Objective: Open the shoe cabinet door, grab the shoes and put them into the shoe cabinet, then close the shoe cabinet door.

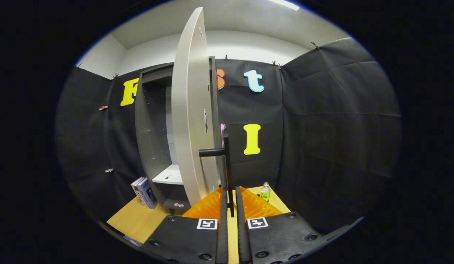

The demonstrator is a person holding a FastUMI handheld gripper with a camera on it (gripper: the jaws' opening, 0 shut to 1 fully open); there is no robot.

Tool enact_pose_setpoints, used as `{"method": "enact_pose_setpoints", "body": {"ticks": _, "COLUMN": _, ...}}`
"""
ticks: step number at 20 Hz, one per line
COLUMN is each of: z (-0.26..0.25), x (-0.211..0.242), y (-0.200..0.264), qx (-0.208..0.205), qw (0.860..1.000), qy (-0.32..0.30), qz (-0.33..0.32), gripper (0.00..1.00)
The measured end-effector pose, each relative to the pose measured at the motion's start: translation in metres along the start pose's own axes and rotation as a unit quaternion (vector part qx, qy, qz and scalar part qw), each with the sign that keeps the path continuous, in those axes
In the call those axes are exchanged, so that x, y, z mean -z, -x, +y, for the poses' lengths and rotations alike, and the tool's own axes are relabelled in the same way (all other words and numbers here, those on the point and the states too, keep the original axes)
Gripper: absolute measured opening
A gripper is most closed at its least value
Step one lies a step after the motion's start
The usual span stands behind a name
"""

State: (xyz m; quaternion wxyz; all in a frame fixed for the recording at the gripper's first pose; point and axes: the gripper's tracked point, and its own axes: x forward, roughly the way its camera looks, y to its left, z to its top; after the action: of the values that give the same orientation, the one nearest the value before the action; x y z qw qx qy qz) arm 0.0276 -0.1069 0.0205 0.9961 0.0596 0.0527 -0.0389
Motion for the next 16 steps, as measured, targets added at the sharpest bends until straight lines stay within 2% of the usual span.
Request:
{"method": "enact_pose_setpoints", "body": {"ticks": 5, "z": -0.003, "x": 0.029, "y": 0.002, "qx": 0.000, "qw": 0.998, "qy": 0.032, "qz": 0.055, "gripper": 0.15}}
{"method": "enact_pose_setpoints", "body": {"ticks": 7, "z": 0.004, "x": 0.056, "y": 0.027, "qx": -0.004, "qw": 0.996, "qy": 0.042, "qz": 0.084, "gripper": 0.15}}
{"method": "enact_pose_setpoints", "body": {"ticks": 8, "z": 0.012, "x": 0.071, "y": 0.039, "qx": -0.008, "qw": 0.994, "qy": 0.039, "qz": 0.098, "gripper": 0.24}}
{"method": "enact_pose_setpoints", "body": {"ticks": 9, "z": 0.017, "x": 0.084, "y": 0.051, "qx": -0.010, "qw": 0.993, "qy": 0.033, "qz": 0.110, "gripper": 0.26}}
{"method": "enact_pose_setpoints", "body": {"ticks": 11, "z": 0.028, "x": 0.110, "y": 0.060, "qx": -0.014, "qw": 0.990, "qy": 0.025, "qz": 0.140, "gripper": 0.38}}
{"method": "enact_pose_setpoints", "body": {"ticks": 12, "z": 0.034, "x": 0.126, "y": 0.065, "qx": -0.016, "qw": 0.987, "qy": 0.022, "qz": 0.158, "gripper": 0.48}}
{"method": "enact_pose_setpoints", "body": {"ticks": 13, "z": 0.041, "x": 0.139, "y": 0.070, "qx": -0.016, "qw": 0.985, "qy": 0.019, "qz": 0.173, "gripper": 0.50}}
{"method": "enact_pose_setpoints", "body": {"ticks": 15, "z": 0.059, "x": 0.167, "y": 0.073, "qx": -0.021, "qw": 0.980, "qy": 0.006, "qz": 0.200, "gripper": 0.62}}
{"method": "enact_pose_setpoints", "body": {"ticks": 16, "z": 0.070, "x": 0.180, "y": 0.076, "qx": -0.025, "qw": 0.976, "qy": 0.001, "qz": 0.215, "gripper": 0.73}}
